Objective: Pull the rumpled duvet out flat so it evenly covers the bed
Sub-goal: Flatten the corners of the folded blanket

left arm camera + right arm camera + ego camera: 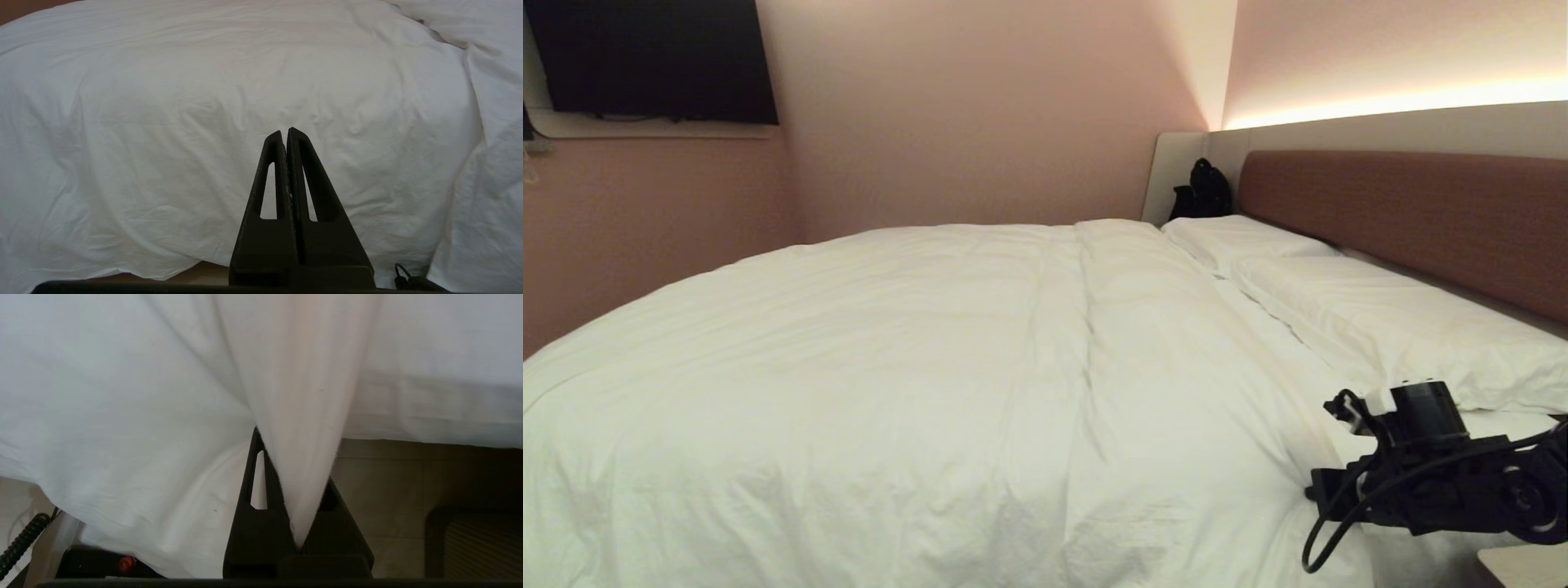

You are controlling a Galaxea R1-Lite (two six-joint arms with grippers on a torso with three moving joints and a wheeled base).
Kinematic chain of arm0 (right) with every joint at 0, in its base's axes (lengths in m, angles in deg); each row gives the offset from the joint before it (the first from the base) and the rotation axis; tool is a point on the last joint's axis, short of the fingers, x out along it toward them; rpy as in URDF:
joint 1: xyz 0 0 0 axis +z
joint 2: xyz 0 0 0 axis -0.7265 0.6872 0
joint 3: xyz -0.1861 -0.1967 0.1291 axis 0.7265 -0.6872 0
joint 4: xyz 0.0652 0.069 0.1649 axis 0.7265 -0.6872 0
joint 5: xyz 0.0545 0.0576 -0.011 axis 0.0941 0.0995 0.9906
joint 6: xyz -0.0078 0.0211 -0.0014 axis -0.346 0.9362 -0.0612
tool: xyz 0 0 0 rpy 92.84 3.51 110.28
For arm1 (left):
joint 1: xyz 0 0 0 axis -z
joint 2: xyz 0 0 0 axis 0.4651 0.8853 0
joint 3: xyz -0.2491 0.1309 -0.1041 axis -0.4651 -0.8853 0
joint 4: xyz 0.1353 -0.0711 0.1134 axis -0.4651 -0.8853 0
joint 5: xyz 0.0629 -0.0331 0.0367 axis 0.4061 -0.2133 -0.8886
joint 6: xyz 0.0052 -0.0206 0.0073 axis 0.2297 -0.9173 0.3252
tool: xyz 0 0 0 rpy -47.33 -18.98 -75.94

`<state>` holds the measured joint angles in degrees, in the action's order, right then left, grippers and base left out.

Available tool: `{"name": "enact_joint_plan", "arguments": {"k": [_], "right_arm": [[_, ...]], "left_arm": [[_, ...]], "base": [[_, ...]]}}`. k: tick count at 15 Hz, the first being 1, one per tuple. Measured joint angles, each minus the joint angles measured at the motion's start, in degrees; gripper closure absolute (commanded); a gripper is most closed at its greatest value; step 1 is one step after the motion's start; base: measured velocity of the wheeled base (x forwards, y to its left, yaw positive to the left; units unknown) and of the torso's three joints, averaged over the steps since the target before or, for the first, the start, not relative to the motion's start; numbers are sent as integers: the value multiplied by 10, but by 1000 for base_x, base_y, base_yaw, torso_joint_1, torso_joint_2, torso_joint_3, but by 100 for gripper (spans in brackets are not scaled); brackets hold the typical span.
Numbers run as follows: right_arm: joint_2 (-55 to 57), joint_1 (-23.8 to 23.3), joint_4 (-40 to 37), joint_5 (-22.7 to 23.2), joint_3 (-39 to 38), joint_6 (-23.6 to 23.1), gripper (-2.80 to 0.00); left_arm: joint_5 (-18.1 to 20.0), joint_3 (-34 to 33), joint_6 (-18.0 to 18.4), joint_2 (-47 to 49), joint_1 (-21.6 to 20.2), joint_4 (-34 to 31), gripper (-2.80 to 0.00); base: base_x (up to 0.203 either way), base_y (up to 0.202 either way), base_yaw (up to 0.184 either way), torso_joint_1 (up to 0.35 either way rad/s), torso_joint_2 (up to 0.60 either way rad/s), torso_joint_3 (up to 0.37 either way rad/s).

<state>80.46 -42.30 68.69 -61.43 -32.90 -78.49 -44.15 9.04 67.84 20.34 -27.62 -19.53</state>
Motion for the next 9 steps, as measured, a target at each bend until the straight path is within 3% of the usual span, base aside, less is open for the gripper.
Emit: {"name": "enact_joint_plan", "arguments": {"k": [9], "right_arm": [[-26, -112, -7, -106, -25, -21, 0]], "left_arm": [[0, 0, 0, 0, 0, 0, 0]], "base": [[0, 0, 0, 0, 0, 0]]}}
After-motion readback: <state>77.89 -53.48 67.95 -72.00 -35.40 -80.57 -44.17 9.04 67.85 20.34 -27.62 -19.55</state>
